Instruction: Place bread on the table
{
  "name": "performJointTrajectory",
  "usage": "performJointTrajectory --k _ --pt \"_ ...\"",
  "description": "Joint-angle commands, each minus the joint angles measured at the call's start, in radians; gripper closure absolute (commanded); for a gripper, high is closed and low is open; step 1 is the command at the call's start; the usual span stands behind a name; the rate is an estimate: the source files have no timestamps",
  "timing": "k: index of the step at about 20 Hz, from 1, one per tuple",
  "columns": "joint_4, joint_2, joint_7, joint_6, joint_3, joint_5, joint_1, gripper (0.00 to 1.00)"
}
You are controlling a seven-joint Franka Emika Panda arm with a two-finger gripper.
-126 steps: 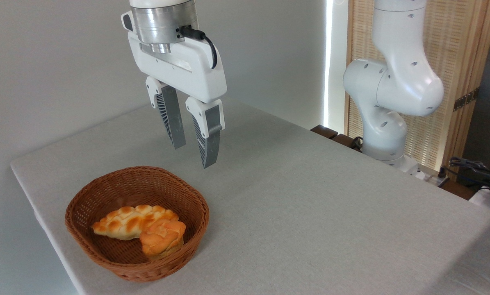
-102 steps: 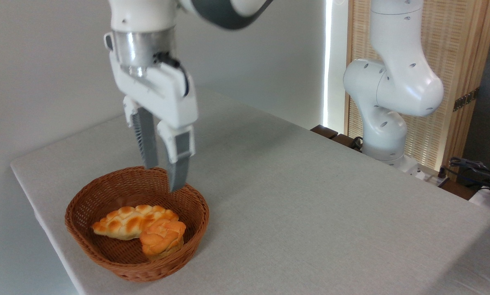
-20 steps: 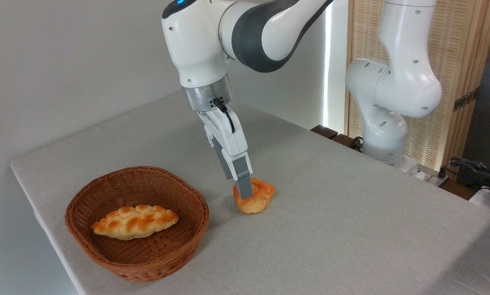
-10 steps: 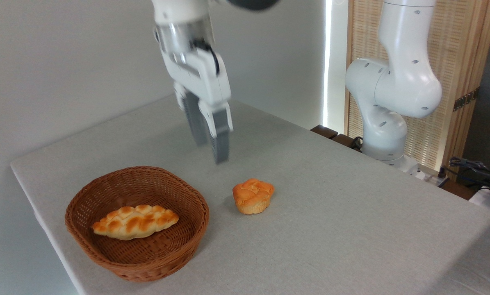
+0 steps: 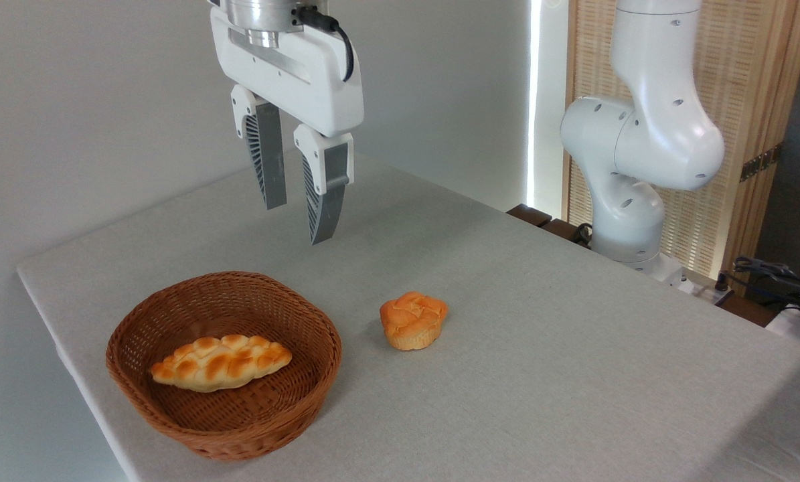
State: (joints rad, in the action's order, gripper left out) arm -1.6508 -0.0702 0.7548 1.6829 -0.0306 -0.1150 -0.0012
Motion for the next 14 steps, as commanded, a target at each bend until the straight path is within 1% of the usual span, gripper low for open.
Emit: performJointTrajectory --k 1,3,6,9,11,14 --pt "0.097 0.061 -0.018 -0.092 0.000 -0.003 0.001 0.00" --pt "0.095 0.061 -0.015 -0.097 0.000 0.009 0.001 0.00" --pt "0.088 0.063 -0.017 -0.098 0.000 0.055 0.001 0.00" --pt "0.085 0.063 -0.015 -0.098 -0.002 0.073 0.001 0.00" --pt "0.085 0.063 -0.015 -0.098 -0.011 0.109 0.000 0.00" --pt "0.083 0.063 -0.026 -0.098 -0.017 0.112 0.000 0.00"
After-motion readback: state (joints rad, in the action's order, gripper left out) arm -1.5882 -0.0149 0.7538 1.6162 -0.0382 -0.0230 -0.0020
